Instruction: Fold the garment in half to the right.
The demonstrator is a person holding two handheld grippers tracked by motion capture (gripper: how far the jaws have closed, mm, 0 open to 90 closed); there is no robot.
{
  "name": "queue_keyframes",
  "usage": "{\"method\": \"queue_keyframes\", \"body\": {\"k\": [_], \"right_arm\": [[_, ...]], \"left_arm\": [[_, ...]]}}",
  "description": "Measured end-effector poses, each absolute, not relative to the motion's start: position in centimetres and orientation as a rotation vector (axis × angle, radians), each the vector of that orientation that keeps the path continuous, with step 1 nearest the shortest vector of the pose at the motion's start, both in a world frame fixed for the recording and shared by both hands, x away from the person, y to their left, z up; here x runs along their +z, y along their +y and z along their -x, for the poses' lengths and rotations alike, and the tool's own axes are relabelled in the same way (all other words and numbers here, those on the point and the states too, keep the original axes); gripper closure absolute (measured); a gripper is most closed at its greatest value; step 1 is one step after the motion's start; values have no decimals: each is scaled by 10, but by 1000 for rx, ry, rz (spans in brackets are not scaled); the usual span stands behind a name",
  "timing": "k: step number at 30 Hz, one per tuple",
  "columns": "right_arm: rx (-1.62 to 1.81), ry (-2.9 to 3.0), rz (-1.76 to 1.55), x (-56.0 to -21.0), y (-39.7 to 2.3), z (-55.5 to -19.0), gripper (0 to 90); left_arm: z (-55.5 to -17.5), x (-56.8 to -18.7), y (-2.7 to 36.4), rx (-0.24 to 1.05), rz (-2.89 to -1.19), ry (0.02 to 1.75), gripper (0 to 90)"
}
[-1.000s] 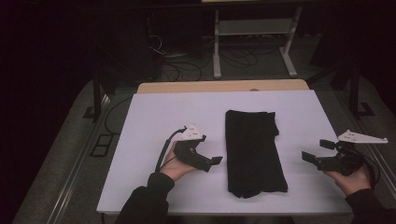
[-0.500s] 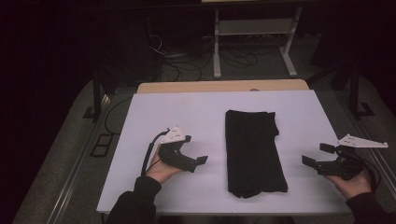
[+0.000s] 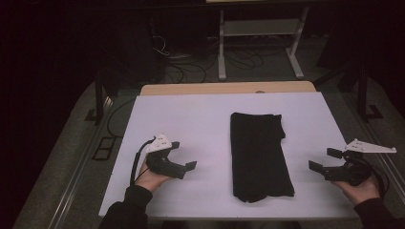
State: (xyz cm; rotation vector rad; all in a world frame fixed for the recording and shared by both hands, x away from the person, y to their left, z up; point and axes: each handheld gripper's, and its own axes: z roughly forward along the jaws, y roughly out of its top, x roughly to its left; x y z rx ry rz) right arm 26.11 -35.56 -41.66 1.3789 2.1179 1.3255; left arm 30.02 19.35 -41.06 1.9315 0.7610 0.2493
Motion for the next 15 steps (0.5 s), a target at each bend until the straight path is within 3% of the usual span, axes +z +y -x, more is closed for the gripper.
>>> {"method": "queue_keyframes", "body": {"k": [15], "right_arm": [[1330,2124,-1377,-418,-355,-262,0]], "left_arm": [[-291,-421,232,307,-1879,842,0]]}}
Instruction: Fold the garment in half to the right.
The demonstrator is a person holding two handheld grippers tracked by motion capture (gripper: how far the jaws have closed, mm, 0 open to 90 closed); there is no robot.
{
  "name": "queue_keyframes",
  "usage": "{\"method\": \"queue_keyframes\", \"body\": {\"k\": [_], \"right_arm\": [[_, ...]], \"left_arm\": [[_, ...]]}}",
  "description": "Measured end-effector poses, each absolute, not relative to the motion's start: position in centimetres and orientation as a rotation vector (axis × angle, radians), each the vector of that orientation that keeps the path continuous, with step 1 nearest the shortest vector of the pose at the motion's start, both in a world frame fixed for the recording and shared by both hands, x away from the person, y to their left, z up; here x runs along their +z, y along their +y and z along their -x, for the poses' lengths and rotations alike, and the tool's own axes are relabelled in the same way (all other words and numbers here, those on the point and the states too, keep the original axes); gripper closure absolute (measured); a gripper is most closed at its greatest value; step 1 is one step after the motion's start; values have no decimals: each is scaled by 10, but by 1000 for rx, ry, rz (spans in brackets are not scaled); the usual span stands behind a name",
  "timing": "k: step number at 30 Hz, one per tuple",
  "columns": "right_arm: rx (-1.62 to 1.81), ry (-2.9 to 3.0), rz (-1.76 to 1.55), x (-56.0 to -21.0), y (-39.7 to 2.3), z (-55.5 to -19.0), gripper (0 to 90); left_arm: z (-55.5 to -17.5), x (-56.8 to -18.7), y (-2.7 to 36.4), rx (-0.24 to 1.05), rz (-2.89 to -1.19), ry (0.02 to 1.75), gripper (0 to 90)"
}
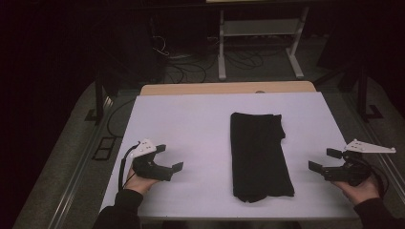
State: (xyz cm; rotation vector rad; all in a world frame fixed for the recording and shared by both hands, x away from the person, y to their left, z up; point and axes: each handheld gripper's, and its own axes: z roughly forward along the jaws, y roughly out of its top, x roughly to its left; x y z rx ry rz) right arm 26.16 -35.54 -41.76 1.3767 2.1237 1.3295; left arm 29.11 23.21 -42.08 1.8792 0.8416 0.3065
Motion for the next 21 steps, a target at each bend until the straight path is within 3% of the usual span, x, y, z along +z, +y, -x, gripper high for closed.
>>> {"method": "queue_keyframes", "body": {"k": [11,21], "right_arm": [[1336,2130,-1388,-419,-356,-262,0],[1340,2136,-1394,-422,-355,-266,0]], "left_arm": [[-281,-424,269,394,-1831,920,0],[-278,-426,279,385,-1828,994,0]]}}
